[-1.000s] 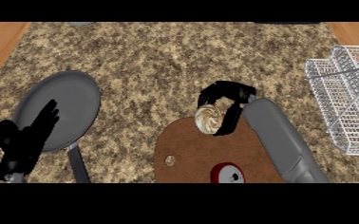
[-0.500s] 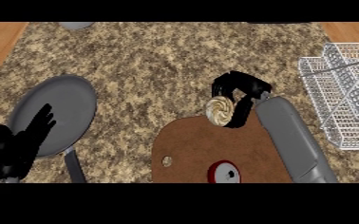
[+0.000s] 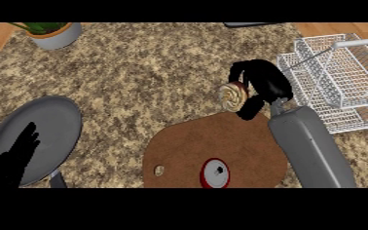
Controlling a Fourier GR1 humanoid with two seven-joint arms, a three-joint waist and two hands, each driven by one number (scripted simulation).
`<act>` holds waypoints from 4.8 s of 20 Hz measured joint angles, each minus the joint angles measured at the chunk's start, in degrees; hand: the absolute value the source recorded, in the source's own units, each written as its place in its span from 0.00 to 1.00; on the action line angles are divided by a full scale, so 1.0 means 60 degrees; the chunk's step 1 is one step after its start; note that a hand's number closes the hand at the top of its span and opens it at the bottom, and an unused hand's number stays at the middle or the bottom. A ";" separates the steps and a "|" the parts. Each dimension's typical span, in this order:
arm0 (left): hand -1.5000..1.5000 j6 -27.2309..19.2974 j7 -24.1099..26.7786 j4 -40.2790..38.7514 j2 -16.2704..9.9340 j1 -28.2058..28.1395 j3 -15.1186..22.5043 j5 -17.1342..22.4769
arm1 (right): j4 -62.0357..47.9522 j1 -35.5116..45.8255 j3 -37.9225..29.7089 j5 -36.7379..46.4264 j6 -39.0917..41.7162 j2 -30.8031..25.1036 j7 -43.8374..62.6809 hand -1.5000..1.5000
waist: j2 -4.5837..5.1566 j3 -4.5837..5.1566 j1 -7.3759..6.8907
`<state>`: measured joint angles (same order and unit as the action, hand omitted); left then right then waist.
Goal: Pick the cupcake from the cutting board and place it in the tiered basket
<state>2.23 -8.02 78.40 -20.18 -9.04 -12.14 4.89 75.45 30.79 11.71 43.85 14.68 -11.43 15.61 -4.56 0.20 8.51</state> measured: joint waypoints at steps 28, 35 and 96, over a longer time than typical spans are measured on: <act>0.50 0.0529 -0.0184 0.0403 0.0293 0.0861 0.0407 -0.0206 | 0.7956 -0.1307 -0.3312 0.0329 0.0653 -0.1106 0.3658 1.00 | 0.0749 -0.0043 -0.1416; 0.50 0.0581 -0.0084 0.0263 0.0363 0.1010 0.0381 -0.0291 | 0.5700 -0.0254 -0.4996 -0.1456 -0.0286 -0.1159 0.2165 1.00 | 0.0769 -0.0046 -0.1484; 0.50 0.0724 -0.0117 0.0285 0.0687 0.0980 0.0037 -0.0718 | -0.5935 0.4080 -0.7903 -0.0459 0.1104 -0.7824 -0.1657 0.00 | 0.0716 -0.0051 -0.1342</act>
<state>6.58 -8.72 80.11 -16.06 -3.16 -11.92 0.58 39.84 55.27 -35.71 41.10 21.30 -58.38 5.67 -0.26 -0.11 0.46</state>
